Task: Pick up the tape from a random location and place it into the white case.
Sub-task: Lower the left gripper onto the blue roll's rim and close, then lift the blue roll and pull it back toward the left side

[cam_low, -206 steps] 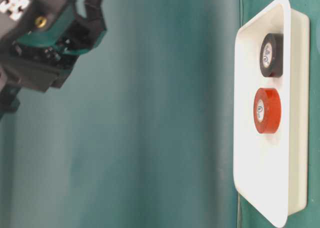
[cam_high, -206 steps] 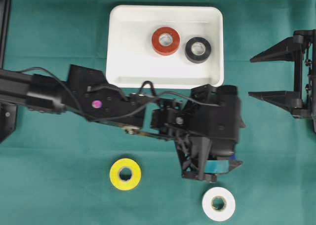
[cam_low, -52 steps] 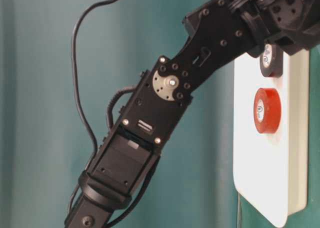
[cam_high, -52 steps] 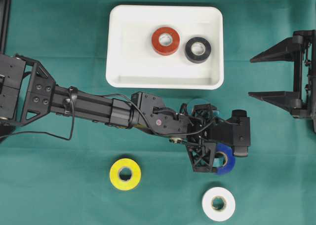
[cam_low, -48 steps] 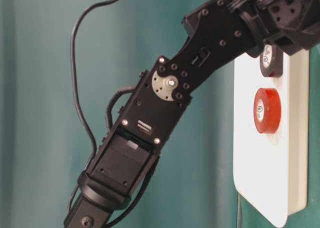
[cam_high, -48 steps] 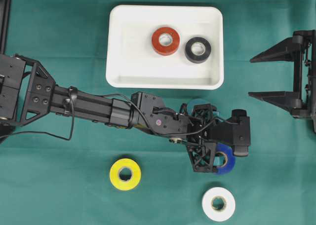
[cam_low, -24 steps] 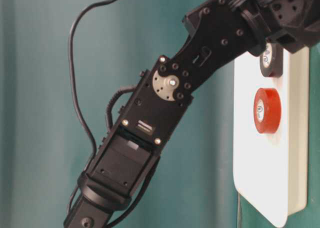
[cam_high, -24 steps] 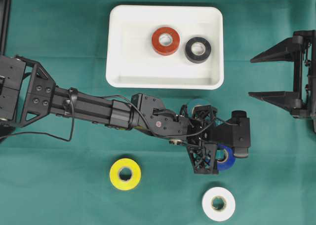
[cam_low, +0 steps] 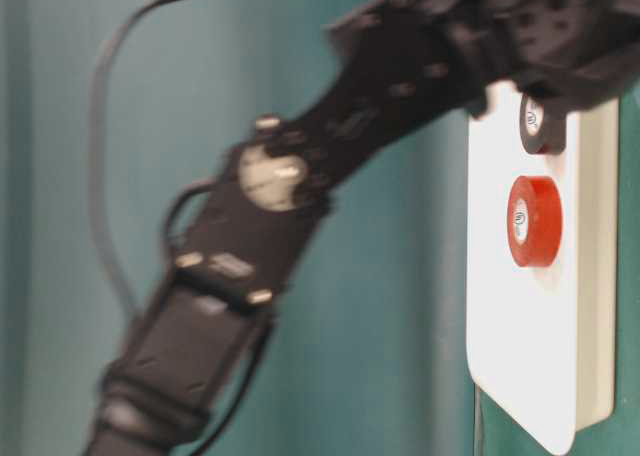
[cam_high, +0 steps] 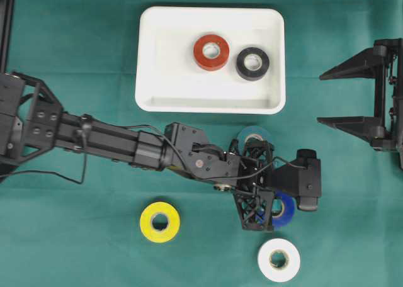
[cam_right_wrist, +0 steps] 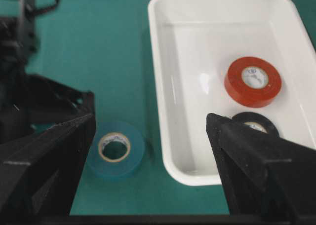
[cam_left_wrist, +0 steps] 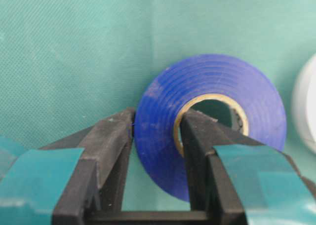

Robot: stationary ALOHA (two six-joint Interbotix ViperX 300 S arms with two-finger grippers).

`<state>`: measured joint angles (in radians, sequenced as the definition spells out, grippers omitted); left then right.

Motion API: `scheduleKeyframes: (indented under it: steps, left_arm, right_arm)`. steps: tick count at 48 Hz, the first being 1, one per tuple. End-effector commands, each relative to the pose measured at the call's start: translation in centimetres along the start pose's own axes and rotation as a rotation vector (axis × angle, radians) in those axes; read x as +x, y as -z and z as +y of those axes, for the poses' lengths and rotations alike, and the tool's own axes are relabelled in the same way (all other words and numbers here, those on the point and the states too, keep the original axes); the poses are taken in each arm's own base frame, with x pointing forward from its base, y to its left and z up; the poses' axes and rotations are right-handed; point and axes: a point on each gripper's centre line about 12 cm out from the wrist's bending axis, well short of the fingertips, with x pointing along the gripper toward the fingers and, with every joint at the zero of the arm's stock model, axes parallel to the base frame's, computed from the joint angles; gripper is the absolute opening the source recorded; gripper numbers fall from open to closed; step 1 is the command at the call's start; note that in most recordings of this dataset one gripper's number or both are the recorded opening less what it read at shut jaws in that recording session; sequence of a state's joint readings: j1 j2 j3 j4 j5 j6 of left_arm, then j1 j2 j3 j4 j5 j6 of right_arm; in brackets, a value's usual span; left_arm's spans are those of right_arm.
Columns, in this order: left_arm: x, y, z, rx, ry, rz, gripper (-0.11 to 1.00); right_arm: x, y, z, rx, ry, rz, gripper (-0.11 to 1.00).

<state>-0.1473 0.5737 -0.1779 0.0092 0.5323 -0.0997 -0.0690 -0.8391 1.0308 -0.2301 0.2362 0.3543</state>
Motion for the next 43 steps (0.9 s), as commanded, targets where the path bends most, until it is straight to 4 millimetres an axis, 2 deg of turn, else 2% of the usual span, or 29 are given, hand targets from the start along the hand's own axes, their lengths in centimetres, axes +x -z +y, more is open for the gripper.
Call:
scheduleKeyframes:
  steps: [1,24,43]
  left_arm:
    - [-4.4,-3.2,-0.4,-0.002,0.010,-0.096,0.26]
    - [-13.7,-7.2,-1.0,0.005,0.022,-0.208,0.26]
    - [-19.4,-10.3,-1.6,0.020,0.021,-0.234,0.26]
  right_arm:
    - [0.0,-0.4,0.1,-0.001,-0.005,-0.012,0.87]
    - [0.0,-0.4,0.1,0.001,-0.005,-0.012,0.87]
    - [-0.1,-0.4,0.1,0.004,-0.005,-0.013,0.87]
